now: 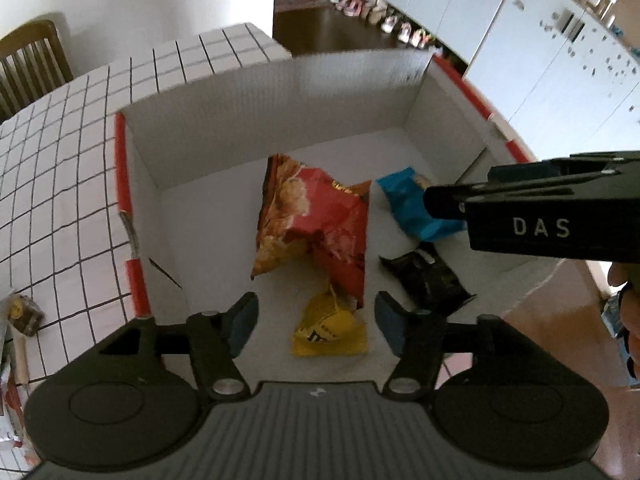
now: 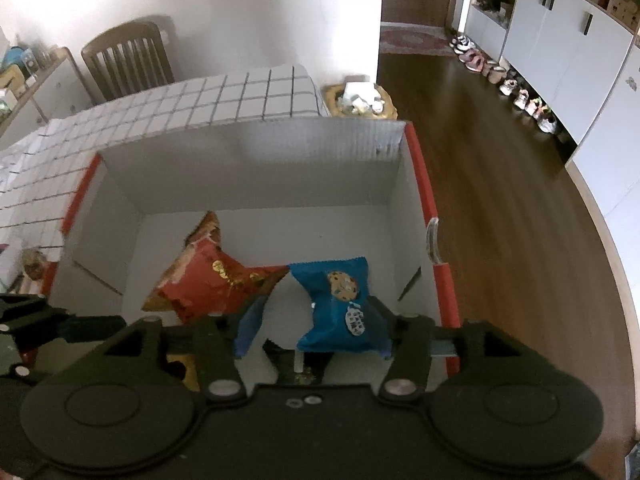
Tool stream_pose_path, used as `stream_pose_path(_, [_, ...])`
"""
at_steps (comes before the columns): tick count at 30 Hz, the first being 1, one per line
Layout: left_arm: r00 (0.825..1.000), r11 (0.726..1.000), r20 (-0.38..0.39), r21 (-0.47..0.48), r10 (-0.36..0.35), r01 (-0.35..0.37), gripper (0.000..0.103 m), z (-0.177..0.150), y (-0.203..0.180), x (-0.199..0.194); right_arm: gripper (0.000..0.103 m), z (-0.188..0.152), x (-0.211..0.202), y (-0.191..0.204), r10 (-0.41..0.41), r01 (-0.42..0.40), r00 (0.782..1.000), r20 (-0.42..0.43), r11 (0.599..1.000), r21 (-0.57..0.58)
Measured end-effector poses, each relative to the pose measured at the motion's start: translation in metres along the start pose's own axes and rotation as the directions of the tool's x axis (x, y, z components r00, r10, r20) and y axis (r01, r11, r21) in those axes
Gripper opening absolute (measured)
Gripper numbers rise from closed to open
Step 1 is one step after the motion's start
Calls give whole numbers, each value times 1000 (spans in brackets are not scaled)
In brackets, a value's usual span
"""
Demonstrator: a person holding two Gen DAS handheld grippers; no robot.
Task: Organize snacks
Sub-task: 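Open the left tool to drop the yellow bag while the right tool releases the blue packet, then move both tools back from the box toward the table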
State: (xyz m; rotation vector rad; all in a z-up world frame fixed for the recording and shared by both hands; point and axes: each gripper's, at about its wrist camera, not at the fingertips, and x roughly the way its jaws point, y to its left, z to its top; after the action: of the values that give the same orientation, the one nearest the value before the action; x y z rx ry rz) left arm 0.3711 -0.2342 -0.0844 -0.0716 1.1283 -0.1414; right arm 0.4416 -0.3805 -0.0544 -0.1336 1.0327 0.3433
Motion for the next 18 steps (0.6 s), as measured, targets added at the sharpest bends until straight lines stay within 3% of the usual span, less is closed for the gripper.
stream_pose_path(6, [998, 1000, 63, -13, -23, 24, 66, -6, 9, -28, 64, -3, -27, 1, 19, -19, 999, 40, 1000, 2])
stream_pose_path(13, [990, 999, 136, -10, -48, 50, 66, -17, 17, -60, 76, -10, -58, 11, 38, -39, 995, 92, 999, 10])
stream_pose_path(18, [982, 999, 185, 11, -38, 36, 66, -28, 24, -83, 80, -16, -79, 23, 41, -43, 990, 137, 999, 12])
